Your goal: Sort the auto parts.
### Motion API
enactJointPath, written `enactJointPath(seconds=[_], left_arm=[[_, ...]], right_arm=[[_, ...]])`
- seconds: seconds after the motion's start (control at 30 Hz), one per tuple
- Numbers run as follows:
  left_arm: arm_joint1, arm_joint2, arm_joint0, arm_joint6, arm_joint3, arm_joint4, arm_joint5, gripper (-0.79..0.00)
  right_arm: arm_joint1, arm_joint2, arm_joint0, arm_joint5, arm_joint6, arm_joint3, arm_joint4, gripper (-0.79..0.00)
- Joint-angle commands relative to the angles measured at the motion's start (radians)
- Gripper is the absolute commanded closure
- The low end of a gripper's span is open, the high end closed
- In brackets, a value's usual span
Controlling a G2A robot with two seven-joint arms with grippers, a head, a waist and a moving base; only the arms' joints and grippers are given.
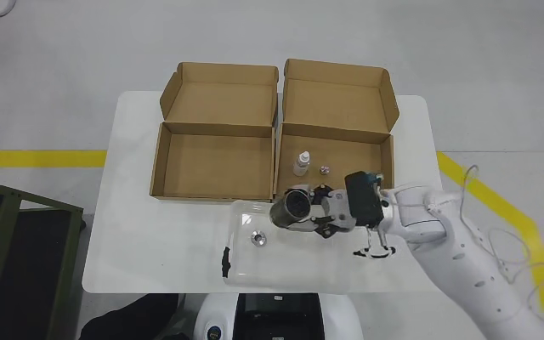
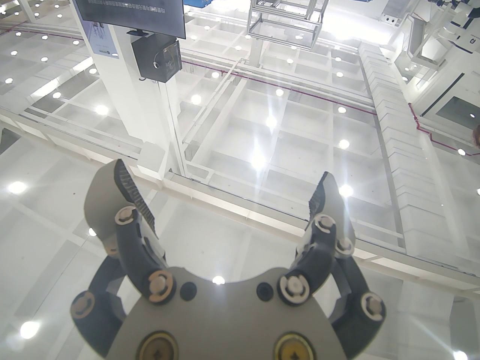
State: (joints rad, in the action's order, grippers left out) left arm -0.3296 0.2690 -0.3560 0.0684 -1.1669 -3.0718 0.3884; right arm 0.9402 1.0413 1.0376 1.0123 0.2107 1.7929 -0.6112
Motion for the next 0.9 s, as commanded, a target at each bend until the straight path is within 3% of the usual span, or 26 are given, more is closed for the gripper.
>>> enactJointPath(seconds=[0.0,0.87], left_arm=[[0.0,0.0,0.0,0.0,0.0,0.0,0.0,-0.785],[0.0,0.0,0.0,0.0,0.0,0.0,0.0,-0.785]], right_arm=[[-0.006,0.007,0.0,0.0,-0.021,0.008,0.012,0.0],[-0.056,0.128,0.055,0.0,-0.296,0.025,0.028,0.0]])
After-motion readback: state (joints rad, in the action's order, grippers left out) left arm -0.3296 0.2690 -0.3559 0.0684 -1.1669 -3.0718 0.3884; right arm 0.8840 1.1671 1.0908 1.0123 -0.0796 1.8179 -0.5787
